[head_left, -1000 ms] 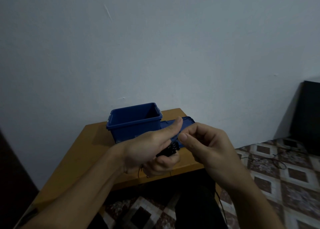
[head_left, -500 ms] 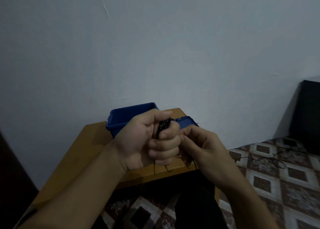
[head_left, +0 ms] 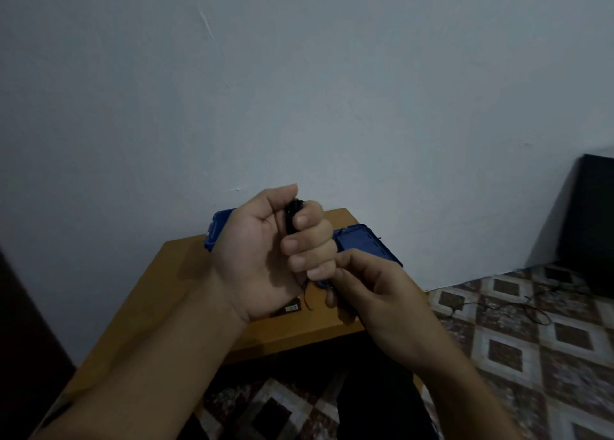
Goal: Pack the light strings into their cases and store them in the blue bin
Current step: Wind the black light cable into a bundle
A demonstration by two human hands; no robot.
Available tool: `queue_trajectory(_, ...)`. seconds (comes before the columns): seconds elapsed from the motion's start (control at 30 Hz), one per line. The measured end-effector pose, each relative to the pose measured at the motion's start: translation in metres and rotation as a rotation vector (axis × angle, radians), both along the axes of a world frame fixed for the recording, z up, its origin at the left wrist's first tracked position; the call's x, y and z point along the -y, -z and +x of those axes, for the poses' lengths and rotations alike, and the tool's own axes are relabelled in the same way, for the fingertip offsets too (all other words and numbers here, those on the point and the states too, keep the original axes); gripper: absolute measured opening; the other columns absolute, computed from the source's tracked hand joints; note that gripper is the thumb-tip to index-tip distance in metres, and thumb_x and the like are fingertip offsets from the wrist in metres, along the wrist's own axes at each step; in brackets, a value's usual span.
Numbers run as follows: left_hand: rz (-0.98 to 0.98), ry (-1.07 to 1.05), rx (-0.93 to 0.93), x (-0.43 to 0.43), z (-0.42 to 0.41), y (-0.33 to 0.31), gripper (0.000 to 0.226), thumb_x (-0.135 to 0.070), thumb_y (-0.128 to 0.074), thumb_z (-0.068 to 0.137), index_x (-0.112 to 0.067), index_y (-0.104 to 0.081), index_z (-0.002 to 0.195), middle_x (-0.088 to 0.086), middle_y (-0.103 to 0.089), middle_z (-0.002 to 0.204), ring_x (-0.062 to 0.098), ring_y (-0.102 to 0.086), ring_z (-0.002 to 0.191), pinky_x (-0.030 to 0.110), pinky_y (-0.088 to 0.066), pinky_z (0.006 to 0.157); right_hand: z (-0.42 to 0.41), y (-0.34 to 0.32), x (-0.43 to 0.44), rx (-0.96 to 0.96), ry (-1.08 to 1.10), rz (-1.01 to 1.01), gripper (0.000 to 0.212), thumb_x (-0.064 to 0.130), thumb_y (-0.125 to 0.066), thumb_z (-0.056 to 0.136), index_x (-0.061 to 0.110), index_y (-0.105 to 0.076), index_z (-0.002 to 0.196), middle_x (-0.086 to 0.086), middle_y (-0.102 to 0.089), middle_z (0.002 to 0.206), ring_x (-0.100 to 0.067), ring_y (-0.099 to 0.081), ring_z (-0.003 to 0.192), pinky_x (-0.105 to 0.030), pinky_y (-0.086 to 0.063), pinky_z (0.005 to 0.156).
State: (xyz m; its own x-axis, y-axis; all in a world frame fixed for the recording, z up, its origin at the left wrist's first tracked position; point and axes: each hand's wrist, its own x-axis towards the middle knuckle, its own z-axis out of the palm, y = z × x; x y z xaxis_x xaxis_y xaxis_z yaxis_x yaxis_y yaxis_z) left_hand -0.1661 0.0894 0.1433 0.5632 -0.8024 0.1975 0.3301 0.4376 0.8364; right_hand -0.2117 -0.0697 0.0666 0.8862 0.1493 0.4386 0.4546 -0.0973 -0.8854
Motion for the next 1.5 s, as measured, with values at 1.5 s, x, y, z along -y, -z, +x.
queue_trajectory(1.5,0.749,-0.604,0.797,0.018,-0.005,0.028,0.08,-0.062,-0.011,0.102,-0.005,-0.058,0.071,-0.001,-0.054,0.057,0.015,-0.052,0.059,0.037,-0.045,0.068,-0.013,-0.014,0.006,-0.084,-0.073,0.088,0.034,0.025,-0.049,0.104,0.01,-0.069,0.08,-0.003,-0.041,0.055,-0.017,-0.029,0.048,-0.028,-0.024,0.045)
